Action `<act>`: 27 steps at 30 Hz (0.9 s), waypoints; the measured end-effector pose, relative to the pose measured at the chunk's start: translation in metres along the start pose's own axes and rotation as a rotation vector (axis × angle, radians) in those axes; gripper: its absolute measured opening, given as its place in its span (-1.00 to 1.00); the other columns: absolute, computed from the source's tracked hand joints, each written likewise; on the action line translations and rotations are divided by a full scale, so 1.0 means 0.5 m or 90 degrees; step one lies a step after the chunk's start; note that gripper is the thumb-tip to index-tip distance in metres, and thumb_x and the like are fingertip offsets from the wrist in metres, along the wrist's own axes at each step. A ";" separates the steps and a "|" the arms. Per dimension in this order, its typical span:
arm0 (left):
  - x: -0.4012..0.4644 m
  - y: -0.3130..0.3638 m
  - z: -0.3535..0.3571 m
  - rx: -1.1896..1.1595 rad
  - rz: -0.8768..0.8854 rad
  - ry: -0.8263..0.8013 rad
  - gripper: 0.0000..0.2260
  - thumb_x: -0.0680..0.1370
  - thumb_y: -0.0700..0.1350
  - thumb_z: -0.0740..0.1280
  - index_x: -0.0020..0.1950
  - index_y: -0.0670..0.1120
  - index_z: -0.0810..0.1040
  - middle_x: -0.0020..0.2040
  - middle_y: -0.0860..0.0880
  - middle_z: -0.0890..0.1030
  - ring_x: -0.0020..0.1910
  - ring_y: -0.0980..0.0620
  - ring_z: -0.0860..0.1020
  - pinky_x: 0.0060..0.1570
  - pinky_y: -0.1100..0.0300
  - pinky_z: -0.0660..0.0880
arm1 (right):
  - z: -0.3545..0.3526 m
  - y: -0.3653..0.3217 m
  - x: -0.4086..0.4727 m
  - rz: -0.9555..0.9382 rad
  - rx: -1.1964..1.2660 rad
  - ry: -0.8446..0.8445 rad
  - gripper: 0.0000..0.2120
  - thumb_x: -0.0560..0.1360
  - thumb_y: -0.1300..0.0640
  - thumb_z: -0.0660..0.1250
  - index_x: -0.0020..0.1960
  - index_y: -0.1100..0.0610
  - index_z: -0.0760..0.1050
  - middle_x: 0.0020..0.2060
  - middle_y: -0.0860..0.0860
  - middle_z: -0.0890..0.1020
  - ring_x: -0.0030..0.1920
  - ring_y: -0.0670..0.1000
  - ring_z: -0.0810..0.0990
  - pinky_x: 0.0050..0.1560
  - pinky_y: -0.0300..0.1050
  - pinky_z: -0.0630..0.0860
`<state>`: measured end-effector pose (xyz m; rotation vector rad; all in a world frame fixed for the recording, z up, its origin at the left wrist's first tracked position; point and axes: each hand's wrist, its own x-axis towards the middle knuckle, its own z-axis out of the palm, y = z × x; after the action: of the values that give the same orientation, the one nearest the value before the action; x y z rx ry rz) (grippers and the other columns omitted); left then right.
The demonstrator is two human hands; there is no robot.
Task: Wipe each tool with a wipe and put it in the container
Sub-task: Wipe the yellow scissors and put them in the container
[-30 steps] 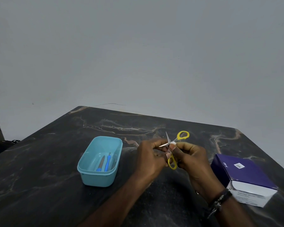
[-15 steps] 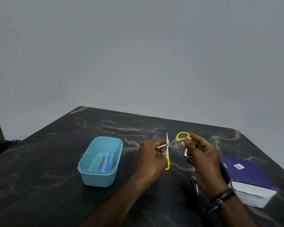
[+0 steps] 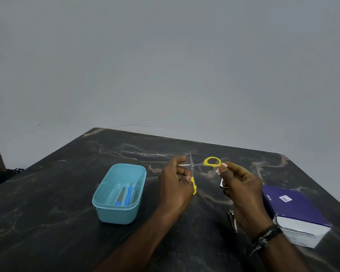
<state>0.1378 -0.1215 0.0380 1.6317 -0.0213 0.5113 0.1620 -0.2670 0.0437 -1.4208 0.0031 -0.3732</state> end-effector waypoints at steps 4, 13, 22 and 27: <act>-0.002 0.001 -0.001 -0.004 -0.002 0.008 -0.51 0.43 -0.45 0.31 0.26 -0.03 0.41 -0.27 0.00 0.57 -0.28 0.09 0.57 -0.31 0.30 0.49 | -0.001 -0.002 -0.001 -0.034 -0.006 0.037 -0.85 0.49 0.13 0.41 0.01 0.17 0.64 -0.38 -0.10 0.65 -0.46 -0.20 0.48 -0.41 -0.30 0.44; -0.005 0.009 0.000 -0.022 -0.015 0.042 -0.53 0.41 -0.44 0.35 0.20 -0.01 0.44 -0.26 -0.08 0.61 -0.27 -0.02 0.62 -0.33 0.20 0.53 | 0.015 0.000 -0.020 -0.088 -0.107 -0.095 -0.93 0.46 0.18 0.43 -0.14 0.17 0.67 -0.35 -0.03 0.69 -0.36 -0.22 0.60 -0.35 -0.39 0.46; -0.010 0.005 0.000 -0.018 -0.050 0.068 -0.62 0.41 -0.41 0.43 0.16 -0.09 0.54 -0.24 -0.06 0.64 -0.33 0.09 0.63 -0.34 0.21 0.60 | 0.021 0.003 -0.034 -0.091 -0.172 -0.118 -0.93 0.43 0.23 0.46 -0.22 0.13 0.69 -0.44 -0.06 0.68 -0.43 -0.24 0.55 -0.36 -0.35 0.46; -0.013 0.007 -0.001 -0.030 -0.053 0.035 -0.79 0.47 -0.40 0.38 0.00 -0.14 0.62 -0.24 -0.02 0.65 -0.34 0.14 0.62 -0.33 0.29 0.59 | 0.020 0.003 -0.035 -0.078 -0.177 -0.143 -0.92 0.44 0.23 0.44 -0.20 0.13 0.69 -0.42 -0.03 0.69 -0.43 -0.21 0.55 -0.36 -0.32 0.47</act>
<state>0.1308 -0.1235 0.0393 1.5647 0.0748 0.4875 0.1483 -0.2527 0.0402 -1.7380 -0.2227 -0.3197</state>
